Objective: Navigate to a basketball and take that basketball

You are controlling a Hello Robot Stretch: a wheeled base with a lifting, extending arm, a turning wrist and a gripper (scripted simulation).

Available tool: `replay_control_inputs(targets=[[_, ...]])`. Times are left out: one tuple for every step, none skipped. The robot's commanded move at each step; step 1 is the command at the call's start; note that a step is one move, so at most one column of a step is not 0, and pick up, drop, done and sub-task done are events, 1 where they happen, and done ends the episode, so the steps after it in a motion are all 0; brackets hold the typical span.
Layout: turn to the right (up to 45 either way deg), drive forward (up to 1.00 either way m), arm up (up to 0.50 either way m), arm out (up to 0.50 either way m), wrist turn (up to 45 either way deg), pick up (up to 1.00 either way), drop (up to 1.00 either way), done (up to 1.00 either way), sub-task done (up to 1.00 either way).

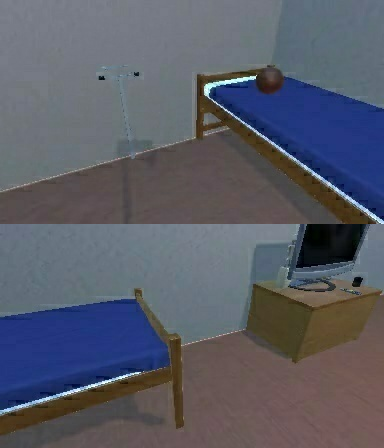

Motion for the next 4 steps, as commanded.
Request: replay_control_inputs(targets=[[0.0,0.85,0.00,0.00,0.0,0.00,0.00,0.00,0.00],[-45.0,0.00,0.00,0.00,0.0,0.00,0.00,0.00,0.00],[39.0,0.00,0.00,0.00,0.0,0.00,0.00,0.00,0.00],[0.0,0.85,0.00,0.00,0.0,0.00,0.00,0.00,0.00]])
